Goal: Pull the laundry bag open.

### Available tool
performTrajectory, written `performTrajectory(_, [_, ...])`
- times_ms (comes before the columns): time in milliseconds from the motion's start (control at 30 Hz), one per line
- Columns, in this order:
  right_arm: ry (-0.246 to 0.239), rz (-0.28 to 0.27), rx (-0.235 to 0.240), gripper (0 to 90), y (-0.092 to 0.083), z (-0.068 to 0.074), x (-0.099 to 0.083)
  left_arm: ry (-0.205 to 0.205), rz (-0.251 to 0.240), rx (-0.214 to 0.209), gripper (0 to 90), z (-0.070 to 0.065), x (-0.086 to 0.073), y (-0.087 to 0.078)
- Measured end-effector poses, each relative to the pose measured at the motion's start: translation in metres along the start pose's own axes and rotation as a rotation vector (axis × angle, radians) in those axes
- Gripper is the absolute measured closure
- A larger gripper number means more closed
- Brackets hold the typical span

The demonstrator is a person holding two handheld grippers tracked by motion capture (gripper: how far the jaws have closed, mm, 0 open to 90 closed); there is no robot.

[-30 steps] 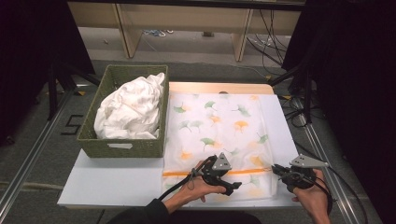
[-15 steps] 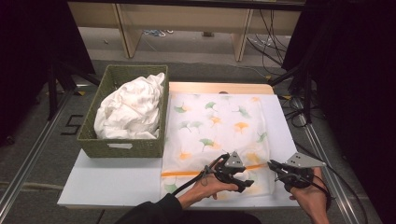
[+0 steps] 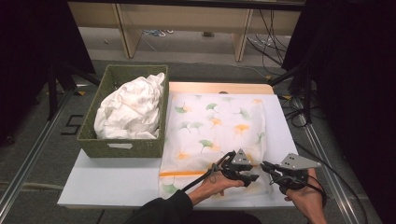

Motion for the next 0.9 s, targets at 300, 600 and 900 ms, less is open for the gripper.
performTrajectory(300, [-0.022,-0.007,0.035,85.8,0.0024,0.0062,0.0037,-0.011,-0.026,-0.031,70.8,-0.0009,0.0062,-0.0033])
performTrajectory(600, [-0.005,-0.003,0.042,85.8,0.0017,0.0062,0.0017,-0.003,-0.042,-0.031,87.4,-0.0056,0.0088,-0.0073])
performTrajectory(900, [0.000,-0.001,0.041,85.8,0.0014,0.0059,0.0005,-0.013,-0.039,-0.046,88.1,-0.0058,0.0087,-0.0060])
Point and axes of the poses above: each handheld gripper's, and its own axes: y roughly forward along the jaws, x roughly out of its top, z roughly to its left, the point moved 9 cm from there along y, roughly forward along the jaws, and after that the axes turned 15 degrees about -y, right-handed, at the moved point
